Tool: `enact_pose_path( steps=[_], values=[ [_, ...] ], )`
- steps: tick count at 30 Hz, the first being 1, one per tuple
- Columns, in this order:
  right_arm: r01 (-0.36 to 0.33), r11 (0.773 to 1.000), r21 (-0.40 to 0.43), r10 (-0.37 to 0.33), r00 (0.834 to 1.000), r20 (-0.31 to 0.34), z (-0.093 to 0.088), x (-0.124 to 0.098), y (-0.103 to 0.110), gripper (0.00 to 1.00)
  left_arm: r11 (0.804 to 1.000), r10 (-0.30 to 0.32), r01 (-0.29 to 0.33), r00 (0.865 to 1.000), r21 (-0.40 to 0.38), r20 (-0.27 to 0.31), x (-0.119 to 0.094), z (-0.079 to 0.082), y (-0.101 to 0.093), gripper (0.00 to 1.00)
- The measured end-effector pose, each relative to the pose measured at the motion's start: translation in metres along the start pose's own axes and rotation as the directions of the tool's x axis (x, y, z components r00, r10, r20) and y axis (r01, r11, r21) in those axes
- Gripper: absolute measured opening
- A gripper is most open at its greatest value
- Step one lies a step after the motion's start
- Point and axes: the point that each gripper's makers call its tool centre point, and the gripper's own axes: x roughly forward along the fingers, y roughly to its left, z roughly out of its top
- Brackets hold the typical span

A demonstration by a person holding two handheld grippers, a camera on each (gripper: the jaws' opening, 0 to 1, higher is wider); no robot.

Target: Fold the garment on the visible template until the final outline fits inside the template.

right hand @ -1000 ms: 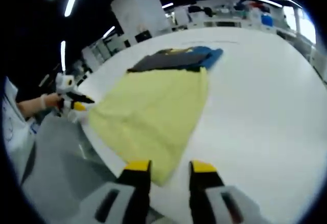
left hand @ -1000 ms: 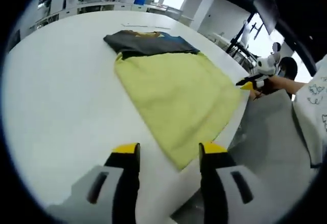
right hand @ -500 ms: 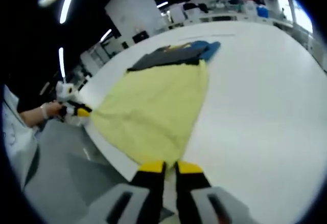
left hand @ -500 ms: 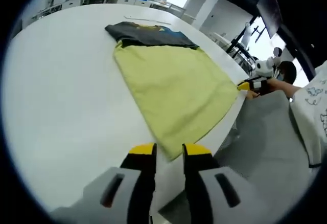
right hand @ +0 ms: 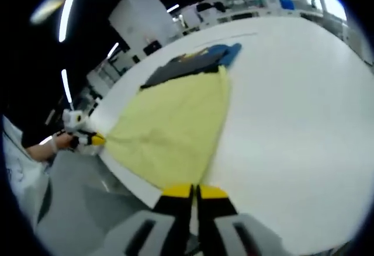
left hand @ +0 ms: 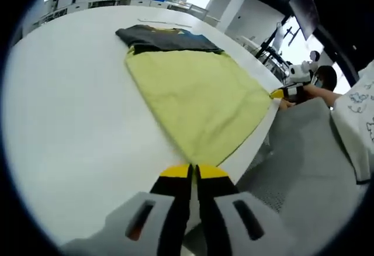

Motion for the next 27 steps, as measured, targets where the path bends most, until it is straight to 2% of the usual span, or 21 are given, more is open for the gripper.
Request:
enact_pose_path(
  steps=[9,13,19,21,22,23,24,25,27],
  values=[
    [-0.043,0.998,0.050,0.042,0.999,0.024,-0.004,-0.023,0.013,0.00,0.997,-0.055,0.055,0.998,-0.061,-0.002,-0.015,-0.006,-0.010,0.00],
    [-0.060,0.995,0.079,0.059,0.998,0.020,-0.012,-0.035,0.020,0.00,0.990,-0.094,0.092,0.996,-0.107,-0.009,-0.022,-0.012,-0.022,0.00],
    [-0.101,0.986,0.131,0.091,0.993,0.080,-0.001,-0.053,0.039,0.00,0.984,-0.126,0.128,0.992,-0.127,0.020,-0.035,-0.006,-0.033,0.00],
    [-0.120,0.982,0.148,0.105,0.988,0.110,0.009,-0.058,0.041,0.00,0.984,-0.124,0.129,0.991,-0.122,0.047,-0.038,0.003,-0.033,0.00],
    [-0.126,0.981,0.151,0.108,0.987,0.119,0.014,-0.059,0.041,0.00,0.985,-0.113,0.122,0.990,-0.123,0.079,-0.039,0.011,-0.030,0.00],
    [-0.132,0.980,0.151,0.112,0.985,0.133,0.020,-0.060,0.041,0.00,0.979,-0.106,0.126,0.986,-0.158,0.131,-0.040,0.024,-0.028,0.00],
    [-0.136,0.980,0.148,0.115,0.983,0.142,0.025,-0.060,0.040,0.00,0.975,-0.106,0.134,0.982,-0.179,0.157,-0.042,0.032,-0.027,0.00],
    [-0.136,0.985,0.108,0.117,0.979,0.166,0.034,-0.060,0.040,0.00,0.970,-0.103,0.141,0.976,-0.197,0.194,-0.044,0.045,-0.026,0.00],
    [-0.128,0.987,0.097,0.110,0.979,0.170,0.043,-0.059,0.035,0.00,0.972,-0.097,0.140,0.970,-0.187,0.222,-0.046,0.060,-0.023,0.00]
  ],
)
